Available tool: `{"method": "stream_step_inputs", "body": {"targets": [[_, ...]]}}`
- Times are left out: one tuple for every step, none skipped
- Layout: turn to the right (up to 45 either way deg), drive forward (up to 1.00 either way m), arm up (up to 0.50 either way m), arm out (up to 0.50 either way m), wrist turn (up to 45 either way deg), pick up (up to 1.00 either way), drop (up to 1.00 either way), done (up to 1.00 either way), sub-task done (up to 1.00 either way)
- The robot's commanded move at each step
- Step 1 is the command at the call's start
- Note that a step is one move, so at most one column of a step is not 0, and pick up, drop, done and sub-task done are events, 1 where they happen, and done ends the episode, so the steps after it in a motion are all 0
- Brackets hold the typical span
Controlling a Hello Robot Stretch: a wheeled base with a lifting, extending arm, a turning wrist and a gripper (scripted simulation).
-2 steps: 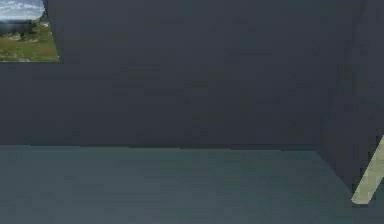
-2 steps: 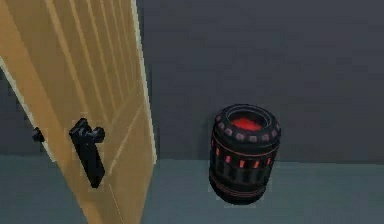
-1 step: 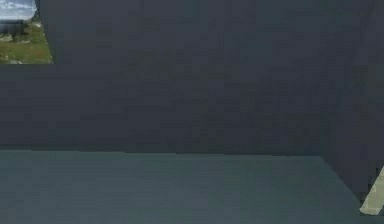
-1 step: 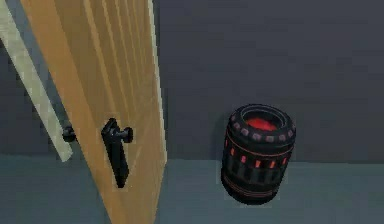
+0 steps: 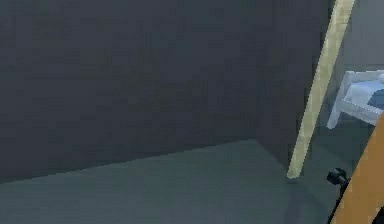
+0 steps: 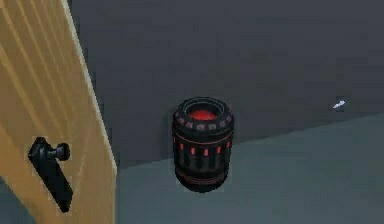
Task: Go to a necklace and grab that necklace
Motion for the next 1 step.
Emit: {"method": "stream_step_inputs", "body": {"targets": [[0.0, 0.55, 0.0, 0.0, 0.0, 0.0, 0.0, 0.0, 0.0]]}}
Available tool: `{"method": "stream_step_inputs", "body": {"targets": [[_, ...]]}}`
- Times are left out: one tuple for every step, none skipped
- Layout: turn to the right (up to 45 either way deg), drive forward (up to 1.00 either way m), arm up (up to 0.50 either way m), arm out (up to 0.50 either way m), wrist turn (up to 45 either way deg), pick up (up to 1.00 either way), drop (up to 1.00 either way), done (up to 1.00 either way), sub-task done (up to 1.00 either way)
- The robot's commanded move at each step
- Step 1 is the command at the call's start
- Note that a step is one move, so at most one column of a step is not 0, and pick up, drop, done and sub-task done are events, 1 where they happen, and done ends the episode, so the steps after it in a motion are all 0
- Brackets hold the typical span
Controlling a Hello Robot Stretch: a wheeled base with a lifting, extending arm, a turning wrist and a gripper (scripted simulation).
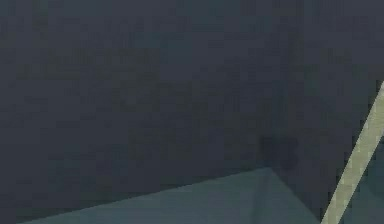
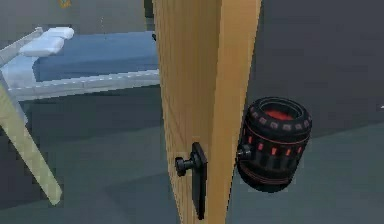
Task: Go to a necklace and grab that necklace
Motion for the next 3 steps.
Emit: {"method": "stream_step_inputs", "body": {"targets": [[45.0, 0.0, 0.0, 0.0, 0.0, 0.0, 0.0, 0.0, 0.0], [9.0, 0.0, 0.0, 0.0, 0.0, 0.0, 0.0, 0.0, 0.0], [0.0, 0.8, 0.0, 0.0, 0.0, 0.0, 0.0, 0.0, 0.0]]}}
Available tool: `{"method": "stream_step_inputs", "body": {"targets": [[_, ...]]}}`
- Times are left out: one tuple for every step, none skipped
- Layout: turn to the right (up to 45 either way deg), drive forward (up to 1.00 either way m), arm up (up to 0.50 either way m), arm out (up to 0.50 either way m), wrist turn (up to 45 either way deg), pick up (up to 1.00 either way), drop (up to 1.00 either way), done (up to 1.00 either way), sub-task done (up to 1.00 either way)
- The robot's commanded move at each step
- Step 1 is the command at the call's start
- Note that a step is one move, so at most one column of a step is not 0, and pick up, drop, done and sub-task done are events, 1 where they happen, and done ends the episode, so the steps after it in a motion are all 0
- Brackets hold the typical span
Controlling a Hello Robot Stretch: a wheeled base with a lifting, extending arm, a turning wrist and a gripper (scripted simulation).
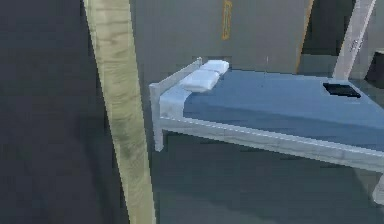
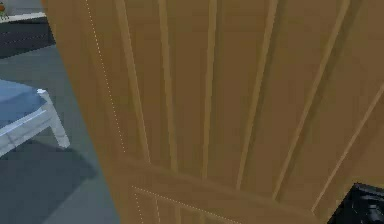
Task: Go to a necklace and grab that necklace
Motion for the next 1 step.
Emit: {"method": "stream_step_inputs", "body": {"targets": [[18.0, 0.0, 0.0, 0.0, 0.0, 0.0, 0.0, 0.0, 0.0]]}}
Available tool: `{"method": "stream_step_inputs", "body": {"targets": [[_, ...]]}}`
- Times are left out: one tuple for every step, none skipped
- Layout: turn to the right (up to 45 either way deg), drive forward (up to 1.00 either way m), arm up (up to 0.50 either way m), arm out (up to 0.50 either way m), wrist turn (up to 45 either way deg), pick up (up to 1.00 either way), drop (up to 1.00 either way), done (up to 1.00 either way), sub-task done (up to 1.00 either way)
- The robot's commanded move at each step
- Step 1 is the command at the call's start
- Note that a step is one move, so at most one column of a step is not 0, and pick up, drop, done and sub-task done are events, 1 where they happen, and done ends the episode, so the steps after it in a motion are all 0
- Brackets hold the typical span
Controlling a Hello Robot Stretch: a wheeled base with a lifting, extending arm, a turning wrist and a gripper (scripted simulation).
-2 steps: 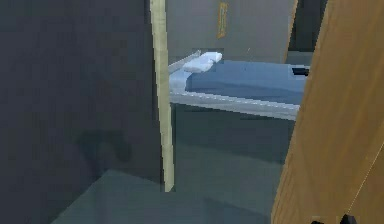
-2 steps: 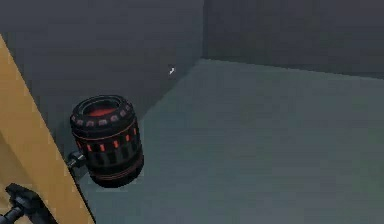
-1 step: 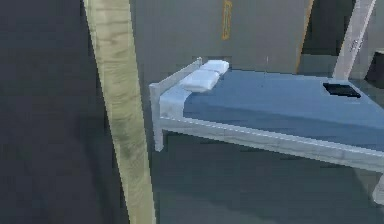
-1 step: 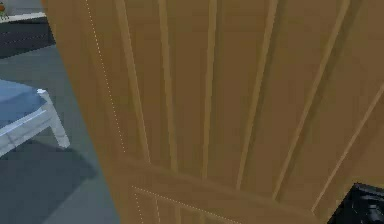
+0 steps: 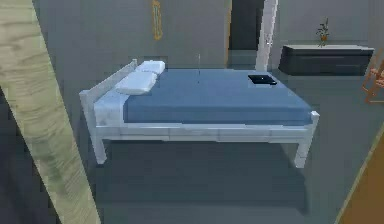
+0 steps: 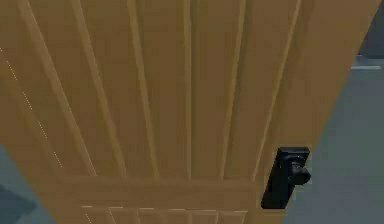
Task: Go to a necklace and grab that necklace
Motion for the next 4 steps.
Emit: {"method": "stream_step_inputs", "body": {"targets": [[0.0, 0.75, 0.0, 0.0, 0.0, 0.0, 0.0, 0.0, 0.0], [45.0, 0.0, 0.0, 0.0, 0.0, 0.0, 0.0, 0.0, 0.0], [12.0, 0.0, 0.0, 0.0, 0.0, 0.0, 0.0, 0.0, 0.0], [3.0, 0.0, 0.0, 0.0, 0.0, 0.0, 0.0, 0.0, 0.0]]}}
